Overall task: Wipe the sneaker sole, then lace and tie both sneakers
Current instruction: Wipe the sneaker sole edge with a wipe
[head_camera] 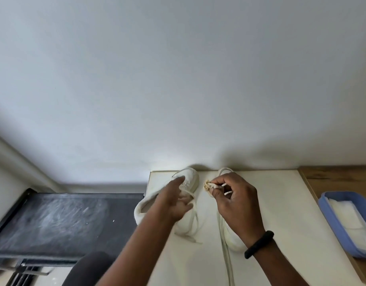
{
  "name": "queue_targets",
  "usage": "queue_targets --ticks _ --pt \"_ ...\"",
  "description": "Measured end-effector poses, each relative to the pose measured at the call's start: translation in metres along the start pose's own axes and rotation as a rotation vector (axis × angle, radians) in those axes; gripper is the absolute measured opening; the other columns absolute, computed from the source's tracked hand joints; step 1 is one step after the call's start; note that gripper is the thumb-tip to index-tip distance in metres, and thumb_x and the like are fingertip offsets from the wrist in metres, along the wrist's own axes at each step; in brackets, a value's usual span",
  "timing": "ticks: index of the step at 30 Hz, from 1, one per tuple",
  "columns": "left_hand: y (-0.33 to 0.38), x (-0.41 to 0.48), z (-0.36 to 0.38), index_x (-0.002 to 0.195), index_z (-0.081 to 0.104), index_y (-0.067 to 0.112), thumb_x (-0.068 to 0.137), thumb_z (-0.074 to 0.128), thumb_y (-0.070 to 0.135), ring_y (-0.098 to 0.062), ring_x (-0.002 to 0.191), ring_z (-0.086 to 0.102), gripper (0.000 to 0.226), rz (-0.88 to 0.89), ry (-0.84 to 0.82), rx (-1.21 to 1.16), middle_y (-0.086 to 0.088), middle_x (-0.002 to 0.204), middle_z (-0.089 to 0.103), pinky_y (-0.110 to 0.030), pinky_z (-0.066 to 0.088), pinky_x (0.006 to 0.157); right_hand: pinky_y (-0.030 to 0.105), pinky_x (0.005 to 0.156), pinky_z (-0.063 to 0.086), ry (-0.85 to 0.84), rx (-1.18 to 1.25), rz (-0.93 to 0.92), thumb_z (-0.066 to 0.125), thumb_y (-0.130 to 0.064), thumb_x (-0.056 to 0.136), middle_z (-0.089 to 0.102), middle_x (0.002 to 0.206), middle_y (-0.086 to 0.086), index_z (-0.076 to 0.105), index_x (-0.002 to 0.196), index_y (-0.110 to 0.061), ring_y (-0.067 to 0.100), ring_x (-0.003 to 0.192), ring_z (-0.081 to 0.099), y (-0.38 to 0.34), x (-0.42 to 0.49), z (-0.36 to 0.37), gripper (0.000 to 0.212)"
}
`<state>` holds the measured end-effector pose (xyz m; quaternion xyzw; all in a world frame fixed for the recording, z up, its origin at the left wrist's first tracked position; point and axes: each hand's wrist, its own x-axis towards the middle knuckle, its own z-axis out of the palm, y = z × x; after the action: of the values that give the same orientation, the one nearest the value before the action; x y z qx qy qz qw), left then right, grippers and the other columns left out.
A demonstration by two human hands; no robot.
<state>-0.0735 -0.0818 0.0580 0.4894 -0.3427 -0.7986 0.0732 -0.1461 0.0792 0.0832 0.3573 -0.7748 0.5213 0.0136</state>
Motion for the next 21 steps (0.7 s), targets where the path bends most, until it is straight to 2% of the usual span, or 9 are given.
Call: queue_targets --ticks 1,3,5,9,12,14,17,19,21 --pt "-0.004 -0.014 -0.010 0.114 0.065 0.013 0.096 0.069 0.030 -0.019 0.091 0.071 0.025 0.193 0.028 0.179 -0.005 0.100 0.074 -0.036 0.054 0.087 0.029 0.058 0.054 -0.003 0.000 -0.001 0.077 0.001 0.078 0.068 0.082 -0.015 0.070 0.080 -0.021 0.006 0.073 0.065 0.001 0.000 -0.001 0.023" --pt "-0.008 -0.029 -0.046 0.122 0.067 0.021 0.097 0.070 0.031 -0.013 0.101 0.074 0.028 0.670 0.225 0.780 0.006 0.109 0.078 -0.032 0.056 0.089 0.033 0.060 0.055 -0.006 -0.002 -0.009 0.076 0.000 0.079 0.067 0.083 -0.014 0.070 0.081 -0.020 0.008 0.074 0.065 0.002 0.002 -0.001 0.021" --pt "-0.006 -0.030 -0.083 0.127 0.067 0.025 0.094 0.072 0.039 -0.014 0.106 0.072 0.036 0.945 0.282 1.246 0.009 0.120 0.075 -0.034 0.056 0.088 0.034 0.061 0.056 -0.007 -0.015 -0.016 0.076 -0.002 0.079 0.067 0.085 -0.013 0.070 0.081 -0.020 0.009 0.075 0.065 0.004 0.002 -0.001 0.019" --pt "-0.011 -0.019 -0.122 0.123 0.068 0.032 0.084 0.048 0.076 -0.016 0.111 0.070 0.062 0.778 0.186 1.714 0.014 0.121 0.073 -0.041 0.054 0.086 0.035 0.062 0.055 -0.002 -0.033 -0.027 0.078 -0.004 0.079 0.068 0.084 -0.012 0.070 0.082 -0.020 0.009 0.074 0.064 0.005 0.002 0.000 0.018" --pt "-0.022 -0.012 -0.128 0.115 0.068 0.031 0.092 0.062 0.061 -0.019 0.110 0.068 0.038 0.815 0.291 1.809 0.014 0.113 0.072 -0.044 0.045 0.088 0.035 0.063 0.055 0.010 -0.036 -0.017 0.078 -0.002 0.078 0.068 0.085 -0.010 0.070 0.082 -0.019 0.009 0.073 0.064 0.007 0.002 -0.001 0.018" --pt "-0.024 -0.006 -0.123 0.109 0.069 0.029 0.094 0.068 0.044 -0.024 0.099 0.070 0.022 0.944 0.375 1.684 0.010 0.102 0.072 -0.046 0.045 0.086 0.032 0.063 0.055 0.015 -0.040 0.001 0.078 -0.002 0.078 0.069 0.086 -0.011 0.071 0.082 -0.019 0.008 0.072 0.064 0.007 0.003 -0.002 0.019" --pt "-0.014 0.004 -0.104 0.120 0.069 0.023 0.091 0.072 0.034 -0.030 0.101 0.070 0.031 1.118 0.400 1.642 0.003 0.109 0.071 -0.046 0.051 0.080 0.030 0.062 0.054 0.016 -0.046 0.008 0.078 -0.002 0.078 0.069 0.085 -0.011 0.071 0.082 -0.019 0.007 0.072 0.064 0.008 0.004 -0.003 0.019" --pt "-0.002 0.014 -0.088 0.140 0.056 0.021 0.090 0.072 0.040 -0.030 0.123 0.061 0.056 0.961 0.302 1.753 -0.001 0.134 0.063 -0.048 0.052 0.090 0.030 0.062 0.054 0.010 -0.045 0.008 0.077 -0.002 0.079 0.069 0.085 -0.010 0.071 0.083 -0.019 0.008 0.072 0.064 0.007 0.004 -0.003 0.018" --pt "0.006 0.029 -0.074 0.150 0.042 0.020 0.090 0.068 0.043 -0.030 0.132 0.053 0.069 0.755 0.234 1.854 -0.003 0.142 0.055 -0.049 0.050 0.099 0.031 0.063 0.054 0.007 -0.044 -0.001 0.077 -0.002 0.079 0.069 0.085 -0.010 0.072 0.083 -0.018 0.008 0.073 0.064 0.007 0.003 -0.003 0.017"
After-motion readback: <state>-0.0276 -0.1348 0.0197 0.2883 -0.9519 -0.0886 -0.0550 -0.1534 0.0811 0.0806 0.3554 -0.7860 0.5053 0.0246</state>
